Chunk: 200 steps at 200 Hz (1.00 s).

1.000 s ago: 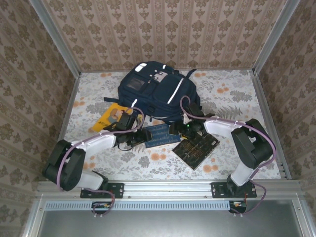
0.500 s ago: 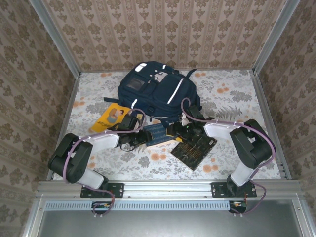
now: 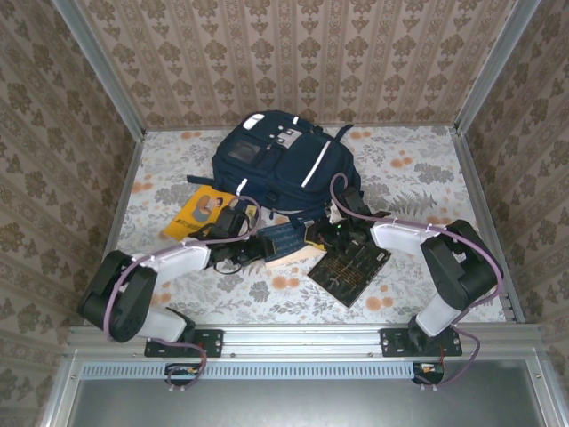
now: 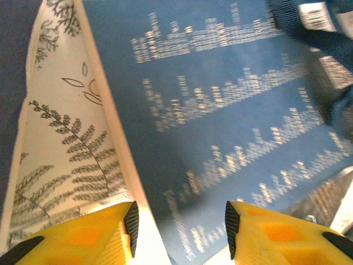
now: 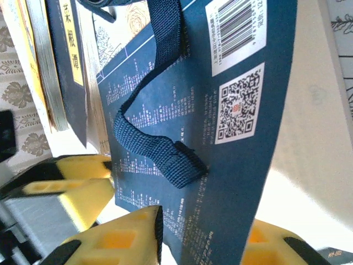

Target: Pack the student bag

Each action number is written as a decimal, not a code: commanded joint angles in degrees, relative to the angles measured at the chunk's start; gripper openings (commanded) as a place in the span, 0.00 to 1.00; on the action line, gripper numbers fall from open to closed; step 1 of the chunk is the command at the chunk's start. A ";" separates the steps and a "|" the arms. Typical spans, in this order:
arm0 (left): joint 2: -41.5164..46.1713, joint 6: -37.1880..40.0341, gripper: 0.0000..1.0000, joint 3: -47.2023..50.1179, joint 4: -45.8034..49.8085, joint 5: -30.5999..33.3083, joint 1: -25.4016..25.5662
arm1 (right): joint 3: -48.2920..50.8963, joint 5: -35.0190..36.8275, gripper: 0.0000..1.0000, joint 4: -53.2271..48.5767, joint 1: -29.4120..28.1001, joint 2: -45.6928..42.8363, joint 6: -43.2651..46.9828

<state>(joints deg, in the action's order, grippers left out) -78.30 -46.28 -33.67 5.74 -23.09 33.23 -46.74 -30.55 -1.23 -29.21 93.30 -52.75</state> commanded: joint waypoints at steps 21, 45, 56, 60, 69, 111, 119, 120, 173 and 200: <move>14.33 3.94 0.54 -2.32 12.42 1.30 -2.04 | 1.10 2.42 0.32 2.65 -1.84 1.16 -1.31; 20.68 4.62 0.54 -2.79 17.28 0.91 -4.19 | 2.05 3.90 0.38 6.53 -2.99 0.84 -4.18; 22.89 4.86 0.54 -2.60 18.86 0.45 -5.12 | 2.22 4.94 0.38 7.93 -3.89 0.55 -5.24; 23.59 4.93 0.54 -2.50 19.36 0.27 -5.56 | 2.21 5.59 0.38 8.06 -4.32 0.36 -5.49; 24.90 4.89 0.54 -2.14 20.16 -0.16 -6.42 | 1.94 6.93 0.37 8.09 -5.35 0.25 -5.93; 28.21 5.34 0.54 -0.79 21.77 -2.60 -11.63 | 0.61 12.96 0.21 6.41 -8.55 0.35 -7.42; 28.32 5.42 0.54 -0.64 21.77 -2.95 -12.29 | 0.22 13.90 0.17 5.64 -8.79 0.62 -7.45; 28.35 5.46 0.54 -0.62 21.77 -2.98 -12.35 | 0.19 14.00 0.16 5.54 -8.86 0.64 -7.45; 24.51 7.12 0.58 -0.06 21.30 -2.56 -14.34 | -1.55 10.39 0.00 2.15 -11.59 1.42 -5.08; 19.34 7.70 0.61 -0.59 18.80 -4.13 -14.32 | -0.10 5.51 0.00 0.85 -12.16 -0.95 -2.40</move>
<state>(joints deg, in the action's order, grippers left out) -55.55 -40.62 -34.44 26.13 -25.28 19.35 -46.44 -19.90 2.63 -40.53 94.32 -58.63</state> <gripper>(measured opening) 0.598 0.062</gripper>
